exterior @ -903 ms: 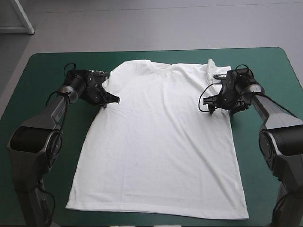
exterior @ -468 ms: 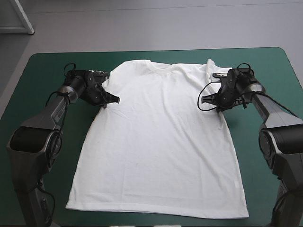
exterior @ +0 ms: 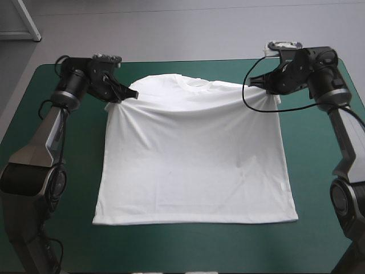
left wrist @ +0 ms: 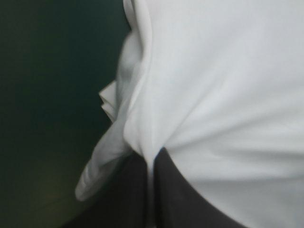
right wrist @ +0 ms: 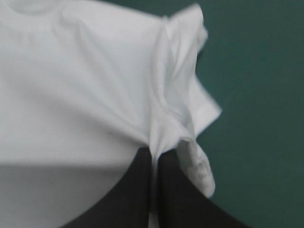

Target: Fold the cloth

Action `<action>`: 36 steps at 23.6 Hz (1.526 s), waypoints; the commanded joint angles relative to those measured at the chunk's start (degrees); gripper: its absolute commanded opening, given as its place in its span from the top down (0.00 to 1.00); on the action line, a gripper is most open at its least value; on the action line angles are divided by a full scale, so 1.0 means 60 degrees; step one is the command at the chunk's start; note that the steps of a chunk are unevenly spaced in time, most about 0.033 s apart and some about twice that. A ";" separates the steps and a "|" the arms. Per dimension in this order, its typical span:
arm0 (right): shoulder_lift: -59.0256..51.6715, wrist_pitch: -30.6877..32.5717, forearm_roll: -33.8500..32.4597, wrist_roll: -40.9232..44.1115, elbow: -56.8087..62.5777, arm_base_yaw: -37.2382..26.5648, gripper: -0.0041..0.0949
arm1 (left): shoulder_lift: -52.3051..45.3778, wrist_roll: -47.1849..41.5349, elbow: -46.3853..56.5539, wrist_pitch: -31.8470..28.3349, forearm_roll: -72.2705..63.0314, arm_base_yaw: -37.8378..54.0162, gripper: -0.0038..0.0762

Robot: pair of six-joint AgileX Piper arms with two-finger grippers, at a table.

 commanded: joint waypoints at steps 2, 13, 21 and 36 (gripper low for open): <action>-0.1119 0.0507 -0.0257 -0.0080 -0.1689 -0.0015 0.98 | -0.1381 -0.0067 -0.1894 0.0263 0.0100 -0.0031 0.96; -0.1963 0.1066 -0.0405 -0.0080 -0.4624 -0.0015 0.98 | -0.2206 0.0392 -0.5736 0.1291 0.0736 -0.0031 0.96; -0.2050 0.0287 -0.0375 -0.0080 -0.5485 -0.0015 0.98 | -0.2302 0.0514 -0.6270 0.1088 0.0974 -0.0031 0.96; 0.0194 -0.3339 0.0015 0.0020 -0.5485 -0.0015 0.98 | -0.0641 0.0825 -0.6253 -0.1855 0.0353 0.0146 0.96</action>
